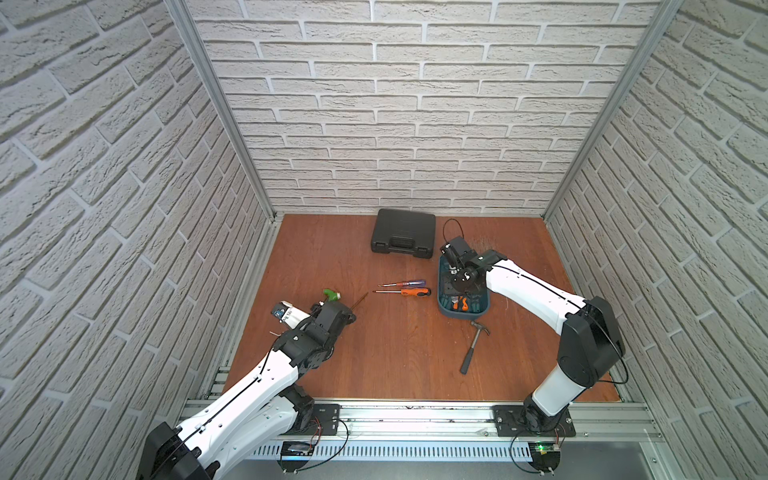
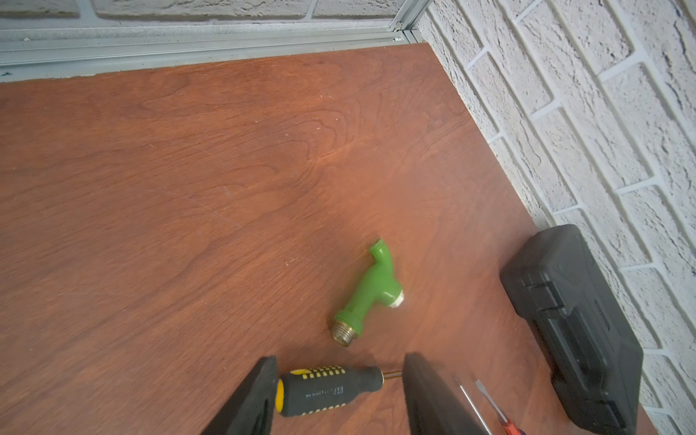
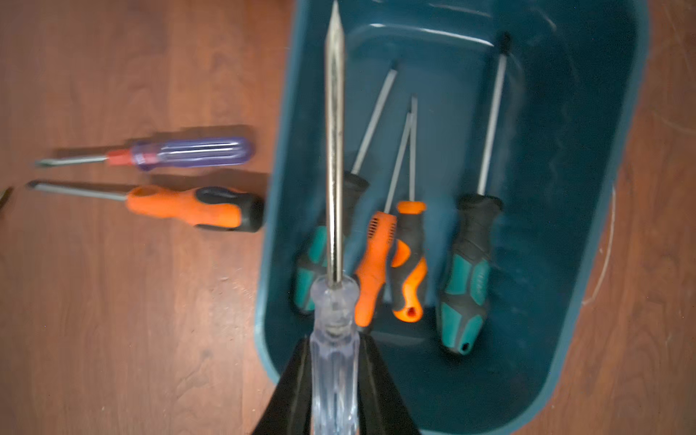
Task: Put the screwdriver on the desktop into the storage box
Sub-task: Place the screwdriver in the storage box.
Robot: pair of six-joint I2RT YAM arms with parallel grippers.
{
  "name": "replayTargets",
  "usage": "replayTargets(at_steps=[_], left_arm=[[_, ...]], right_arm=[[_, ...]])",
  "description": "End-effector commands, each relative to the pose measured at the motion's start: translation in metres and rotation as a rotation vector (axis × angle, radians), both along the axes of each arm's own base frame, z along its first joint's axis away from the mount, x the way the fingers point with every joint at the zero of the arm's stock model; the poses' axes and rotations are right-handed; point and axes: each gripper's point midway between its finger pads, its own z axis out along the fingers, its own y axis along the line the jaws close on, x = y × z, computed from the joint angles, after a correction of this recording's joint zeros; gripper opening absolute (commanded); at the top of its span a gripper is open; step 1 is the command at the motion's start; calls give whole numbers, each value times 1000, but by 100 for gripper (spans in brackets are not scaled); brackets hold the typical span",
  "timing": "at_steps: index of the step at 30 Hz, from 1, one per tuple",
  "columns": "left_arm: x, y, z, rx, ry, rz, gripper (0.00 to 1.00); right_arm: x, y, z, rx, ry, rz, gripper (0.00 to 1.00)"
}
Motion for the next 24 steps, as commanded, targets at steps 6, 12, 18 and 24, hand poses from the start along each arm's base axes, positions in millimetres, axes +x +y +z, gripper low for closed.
replayTargets(at_steps=[6, 12, 18, 24], left_arm=[[3, 1, 7, 12, -7, 2, 58], [2, 2, 6, 6, -8, 7, 58], [2, 2, 5, 9, -4, 10, 58], [2, 3, 6, 21, 5, 10, 58]], right_arm=[[10, -3, -13, 68, 37, -150, 2], [14, 0, -37, 95, 90, -171, 2], [17, 0, -53, 79, 122, -163, 11], [14, -6, -59, 38, 141, -144, 28]])
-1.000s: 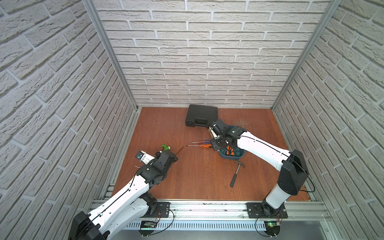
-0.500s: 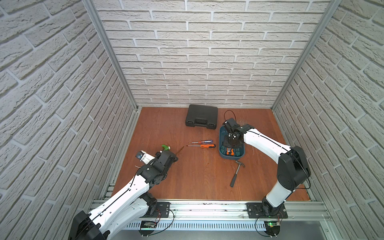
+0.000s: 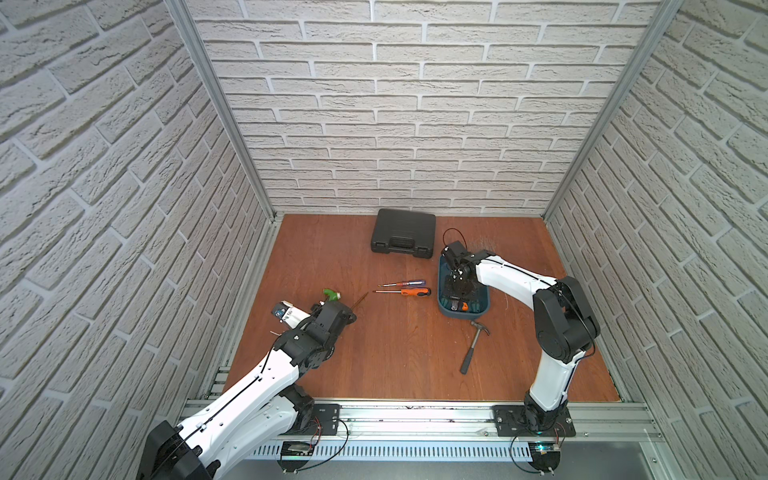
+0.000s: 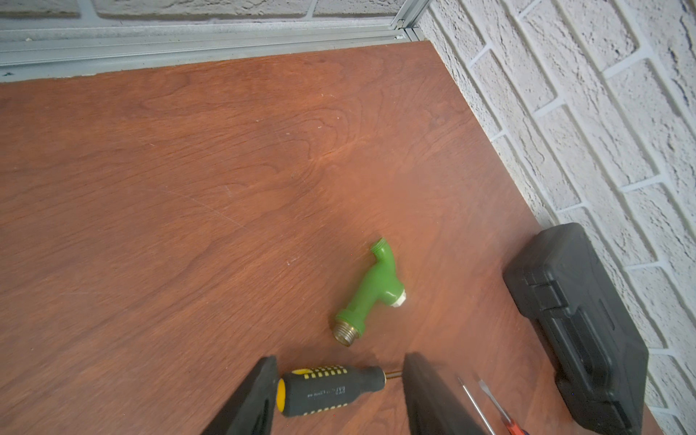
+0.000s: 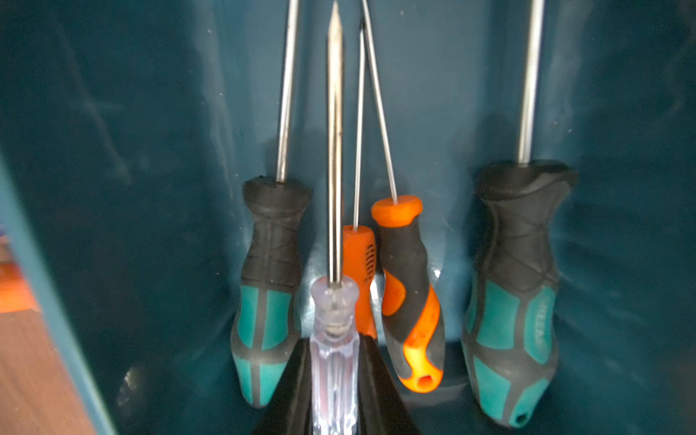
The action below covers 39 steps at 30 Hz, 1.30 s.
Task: Put the screwdriver on the desktop into the storage box
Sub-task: Place the screwdriver in the storage box, then pick up the screwdriver from the center of the board.
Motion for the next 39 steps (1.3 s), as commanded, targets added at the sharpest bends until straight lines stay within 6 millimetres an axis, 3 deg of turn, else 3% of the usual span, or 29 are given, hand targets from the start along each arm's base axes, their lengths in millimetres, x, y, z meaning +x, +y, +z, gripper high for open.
replayTargets(at_steps=[1, 6, 10, 14, 18, 23, 30, 34, 39], left_arm=[[2, 3, 8, 16, -5, 11, 58], [3, 2, 8, 29, 11, 1, 58], [9, -2, 16, 109, 71, -70, 57], [26, -13, 22, 211, 186, -259, 58], [35, -32, 2, 237, 354, -514, 63], [23, -59, -30, 232, 544, -820, 66], [22, -56, -46, 309, 691, -971, 71], [28, -59, -54, 241, 692, -1037, 87], [32, -64, -60, 190, 682, -1127, 89]], right_arm=[[7, 0, 7, -5, -27, 15, 32], [11, 1, 22, 2, -66, 46, 48], [15, -2, 43, -4, -124, 59, 50], [19, -4, 69, 8, -225, 67, 50], [19, -8, 89, 13, -301, 72, 50], [14, -14, 94, -1, -332, 67, 50], [14, -13, 94, 10, -334, 67, 50], [14, -13, 95, 11, -338, 65, 49], [12, -17, 98, 0, -345, 67, 49]])
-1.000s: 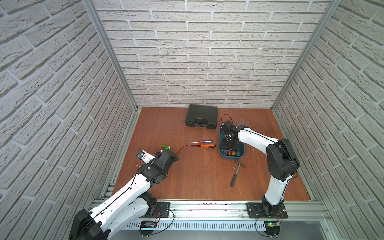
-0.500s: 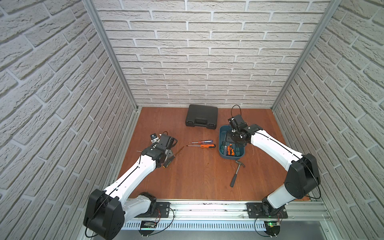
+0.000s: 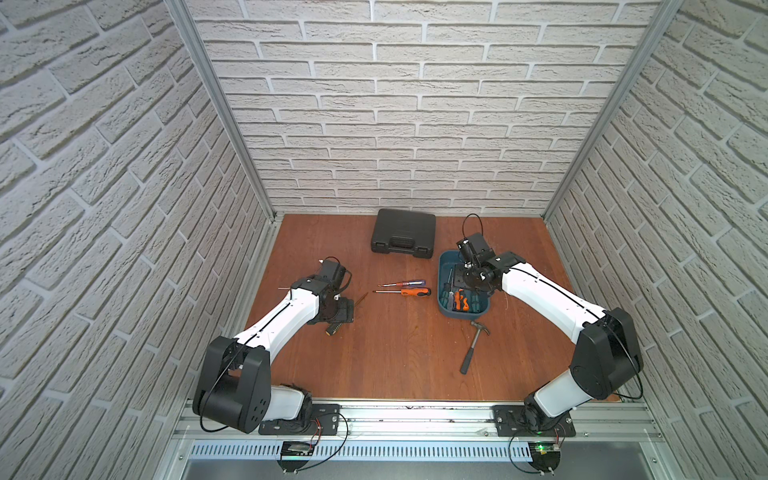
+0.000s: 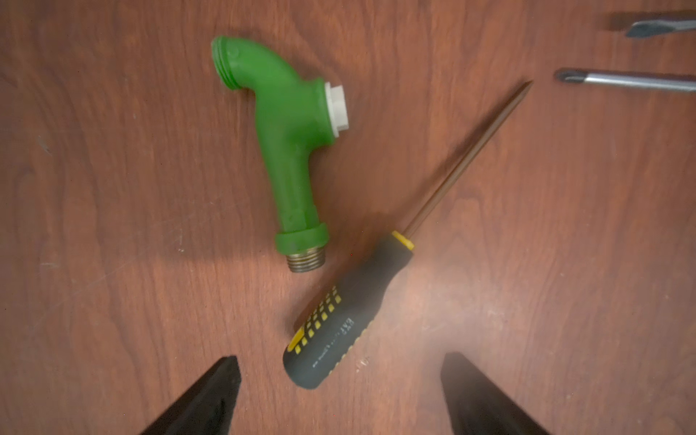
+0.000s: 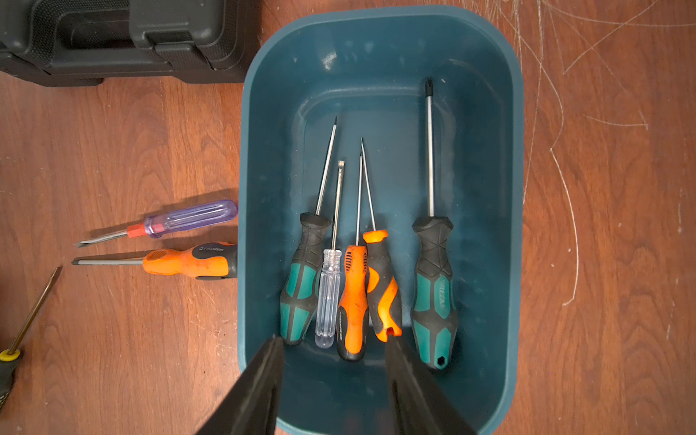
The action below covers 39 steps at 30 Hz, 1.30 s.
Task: Put the screwdriver on the desktop into the storage box
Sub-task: Pick up the screwdriver from the center of the board.
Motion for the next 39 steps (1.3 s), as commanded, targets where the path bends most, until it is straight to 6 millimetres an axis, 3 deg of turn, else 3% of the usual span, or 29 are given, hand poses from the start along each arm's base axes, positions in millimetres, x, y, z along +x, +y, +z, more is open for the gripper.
replayTargets(at_steps=[1, 13, 25, 39], left_arm=[[4, -14, 3, -69, 10, -114, 88], [7, -12, -31, -46, 125, -183, 79], [-14, -39, -37, 95, 177, -232, 65], [-13, -34, -47, 135, 199, -166, 56]], right_arm=[[2, -5, 10, -11, -45, -3, 49], [2, -6, 13, -16, -53, 3, 49], [2, -5, 10, -6, -51, -7, 48], [-1, -7, 10, -11, -45, -6, 48]])
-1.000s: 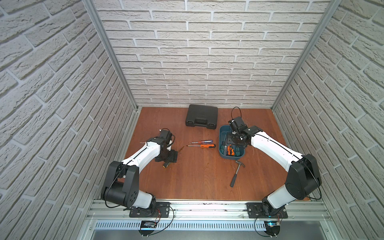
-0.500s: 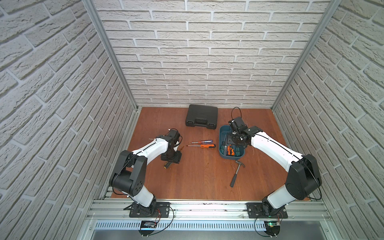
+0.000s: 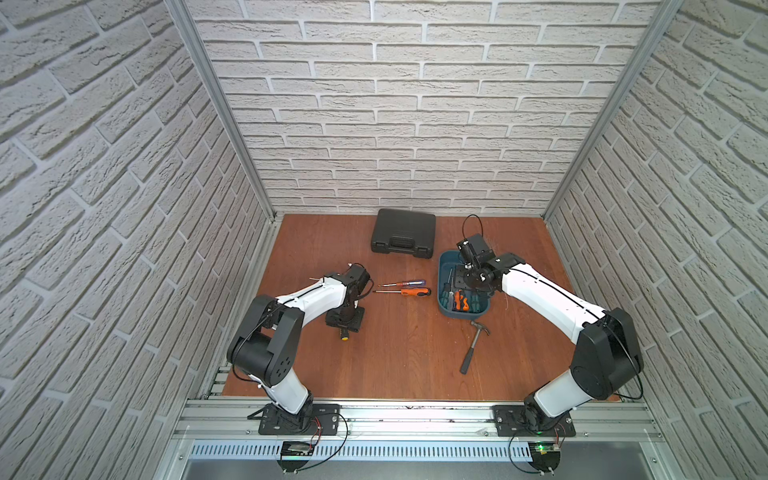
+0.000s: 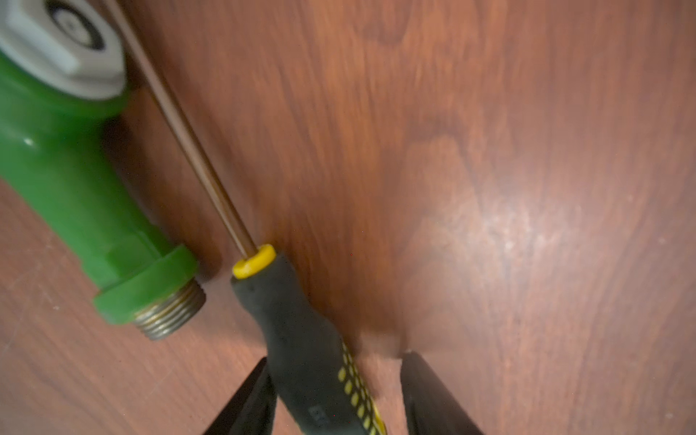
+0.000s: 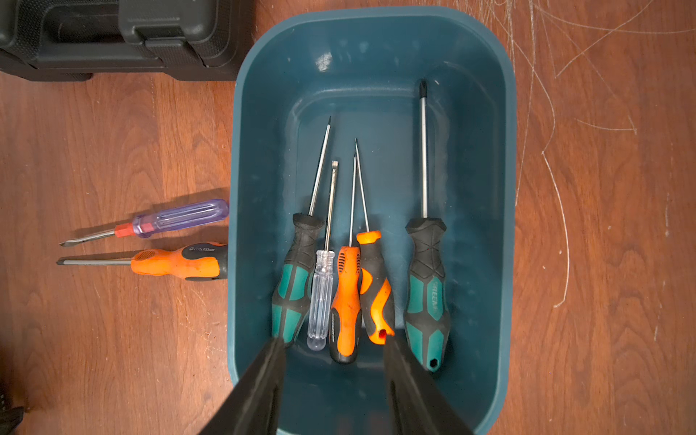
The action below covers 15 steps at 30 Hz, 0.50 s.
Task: Put the screwdriver on the desktop into the storage box
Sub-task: Pick up the screwdriver from the center of the board.
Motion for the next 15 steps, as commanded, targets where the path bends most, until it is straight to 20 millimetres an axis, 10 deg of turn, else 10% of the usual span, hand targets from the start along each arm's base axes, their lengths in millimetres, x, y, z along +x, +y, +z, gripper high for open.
replayTargets(at_steps=[1, 15], left_arm=[[-2, 0, -2, -3, 2, 56, 55], [5, 0, -3, -35, -80, 205, 33]], right_arm=[[0, -4, 12, 9, -43, -11, 48], [0, -3, 12, 14, -41, -10, 48]])
